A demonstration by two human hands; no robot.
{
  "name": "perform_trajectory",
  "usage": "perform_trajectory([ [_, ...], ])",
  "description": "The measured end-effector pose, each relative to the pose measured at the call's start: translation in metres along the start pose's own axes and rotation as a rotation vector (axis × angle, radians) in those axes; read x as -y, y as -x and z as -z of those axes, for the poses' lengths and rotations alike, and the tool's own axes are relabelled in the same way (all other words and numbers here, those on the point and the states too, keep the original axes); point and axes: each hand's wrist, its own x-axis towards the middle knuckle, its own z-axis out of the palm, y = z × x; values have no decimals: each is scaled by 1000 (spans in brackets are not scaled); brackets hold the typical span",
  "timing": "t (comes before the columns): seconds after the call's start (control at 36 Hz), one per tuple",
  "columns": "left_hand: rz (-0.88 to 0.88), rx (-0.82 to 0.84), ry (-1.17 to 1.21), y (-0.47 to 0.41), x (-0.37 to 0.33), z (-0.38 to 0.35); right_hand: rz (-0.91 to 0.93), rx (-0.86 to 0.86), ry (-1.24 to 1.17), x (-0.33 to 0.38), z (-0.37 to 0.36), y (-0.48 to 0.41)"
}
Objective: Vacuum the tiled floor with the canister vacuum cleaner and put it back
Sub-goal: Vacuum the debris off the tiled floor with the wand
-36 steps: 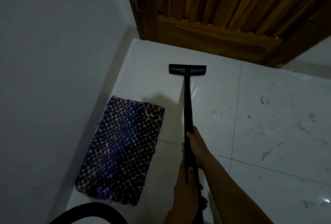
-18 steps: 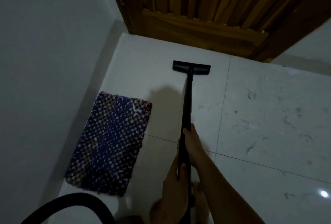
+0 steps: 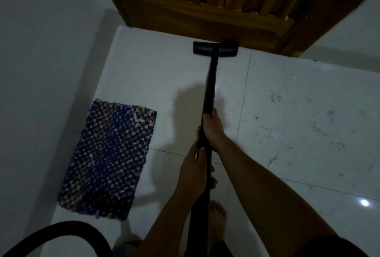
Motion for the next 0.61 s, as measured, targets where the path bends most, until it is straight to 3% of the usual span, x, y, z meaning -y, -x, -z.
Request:
perform_trajectory([
  [0.61, -4, 24, -128, 35, 4, -70, -36, -78, -80, -14, 82, 17],
])
